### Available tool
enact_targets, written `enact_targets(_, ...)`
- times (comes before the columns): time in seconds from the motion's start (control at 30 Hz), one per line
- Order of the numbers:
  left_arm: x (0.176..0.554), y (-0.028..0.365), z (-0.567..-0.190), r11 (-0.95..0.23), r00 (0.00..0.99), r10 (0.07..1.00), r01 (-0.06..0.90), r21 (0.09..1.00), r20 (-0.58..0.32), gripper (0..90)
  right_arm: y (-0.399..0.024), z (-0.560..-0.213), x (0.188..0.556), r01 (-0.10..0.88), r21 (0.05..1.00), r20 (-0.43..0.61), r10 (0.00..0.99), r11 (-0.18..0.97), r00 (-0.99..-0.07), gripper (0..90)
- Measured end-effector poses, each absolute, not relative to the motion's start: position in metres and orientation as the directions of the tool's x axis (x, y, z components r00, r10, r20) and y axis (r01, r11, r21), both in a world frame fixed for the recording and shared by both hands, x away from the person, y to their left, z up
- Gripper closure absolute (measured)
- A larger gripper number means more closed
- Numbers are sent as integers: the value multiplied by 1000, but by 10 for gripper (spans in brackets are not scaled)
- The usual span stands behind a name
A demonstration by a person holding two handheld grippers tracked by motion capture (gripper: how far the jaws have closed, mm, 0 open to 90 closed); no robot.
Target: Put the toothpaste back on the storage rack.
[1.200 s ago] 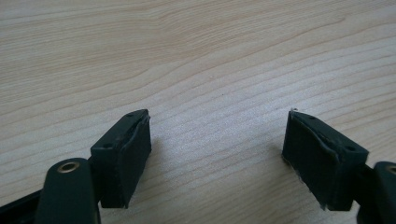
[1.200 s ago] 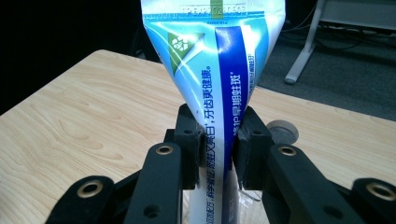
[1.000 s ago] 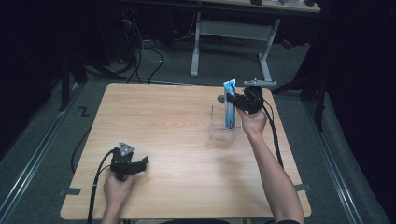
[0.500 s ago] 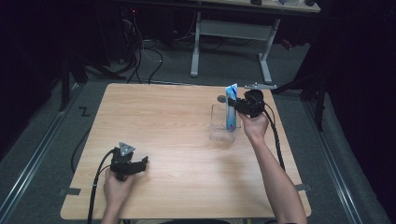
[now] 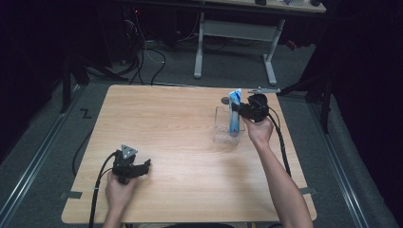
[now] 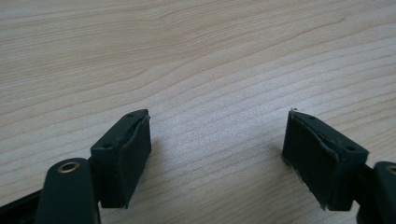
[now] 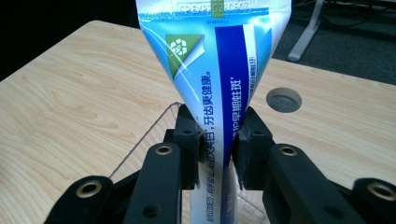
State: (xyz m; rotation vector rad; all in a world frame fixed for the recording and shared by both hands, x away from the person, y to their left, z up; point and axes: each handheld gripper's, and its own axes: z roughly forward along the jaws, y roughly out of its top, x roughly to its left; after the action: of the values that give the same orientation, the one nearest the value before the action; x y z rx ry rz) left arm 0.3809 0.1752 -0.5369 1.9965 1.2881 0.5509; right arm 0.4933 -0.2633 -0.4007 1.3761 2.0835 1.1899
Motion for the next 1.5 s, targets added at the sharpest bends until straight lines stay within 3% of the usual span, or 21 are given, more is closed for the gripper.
enact_targets(0.77,381,175,-537,-271,418,908,616,740,-16,240,-281,-411,490,605,789,197,890,104,-411,732)
enact_targets(1.5,381,175,-537,-270,418,908,616,740,-16,240,-282,-414,495,602,790,139,923,115,-359,685)
